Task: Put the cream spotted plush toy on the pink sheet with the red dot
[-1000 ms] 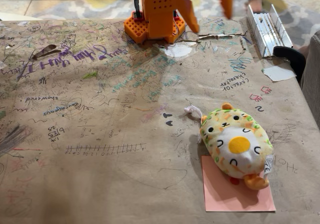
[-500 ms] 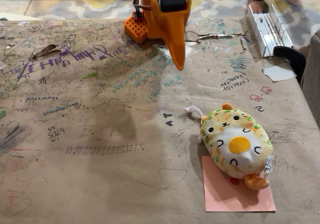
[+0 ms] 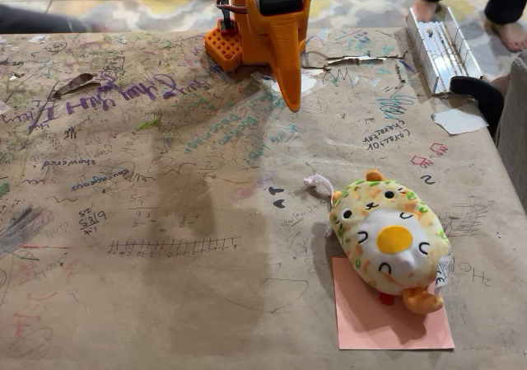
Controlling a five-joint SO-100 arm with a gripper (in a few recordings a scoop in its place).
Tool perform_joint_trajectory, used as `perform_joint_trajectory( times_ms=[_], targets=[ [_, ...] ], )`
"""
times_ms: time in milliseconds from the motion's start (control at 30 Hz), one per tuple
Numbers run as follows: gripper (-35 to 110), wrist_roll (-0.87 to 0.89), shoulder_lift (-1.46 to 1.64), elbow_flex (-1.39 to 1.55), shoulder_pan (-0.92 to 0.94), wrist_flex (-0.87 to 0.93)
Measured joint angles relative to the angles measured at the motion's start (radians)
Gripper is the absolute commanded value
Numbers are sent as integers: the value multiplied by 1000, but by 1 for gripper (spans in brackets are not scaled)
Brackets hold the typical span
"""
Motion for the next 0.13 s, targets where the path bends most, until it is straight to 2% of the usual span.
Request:
perform_joint_trajectory(
  times_ms=[133],
  targets=[
    [0,-12,0,0,-25,0]
  ],
)
